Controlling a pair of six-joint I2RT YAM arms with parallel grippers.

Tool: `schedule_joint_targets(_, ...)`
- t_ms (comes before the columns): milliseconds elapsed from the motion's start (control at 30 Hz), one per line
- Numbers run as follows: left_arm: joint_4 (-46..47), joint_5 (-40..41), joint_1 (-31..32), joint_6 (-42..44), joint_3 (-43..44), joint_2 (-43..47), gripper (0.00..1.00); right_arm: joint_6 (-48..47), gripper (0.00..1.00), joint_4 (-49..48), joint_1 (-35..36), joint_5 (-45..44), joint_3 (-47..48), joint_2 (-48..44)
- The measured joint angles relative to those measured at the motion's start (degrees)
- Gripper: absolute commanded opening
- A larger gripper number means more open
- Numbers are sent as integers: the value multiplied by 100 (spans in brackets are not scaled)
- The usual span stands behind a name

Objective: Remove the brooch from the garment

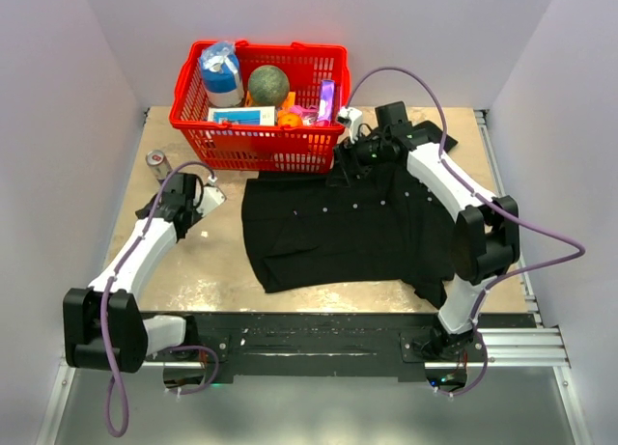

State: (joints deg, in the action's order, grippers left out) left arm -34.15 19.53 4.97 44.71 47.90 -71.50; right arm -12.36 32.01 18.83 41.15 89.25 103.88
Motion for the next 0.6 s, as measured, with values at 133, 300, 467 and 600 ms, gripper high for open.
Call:
schedule_joint_targets(133,136,605,-87,157,-271,162,0,55,84,2,37,0,0,0)
schedule_joint_targets(300,439,1370,-111,162,-557,127,0,120,84,15,39,-4,37,92)
schedule_joint_targets(467,1158,2269,-122,774,-1486,146,0,133,85,50,140,-142,256,426)
schedule_joint_targets(600,1443,2603,-120,1001,-1543,140,0,83,86,164,385,-343,363,527)
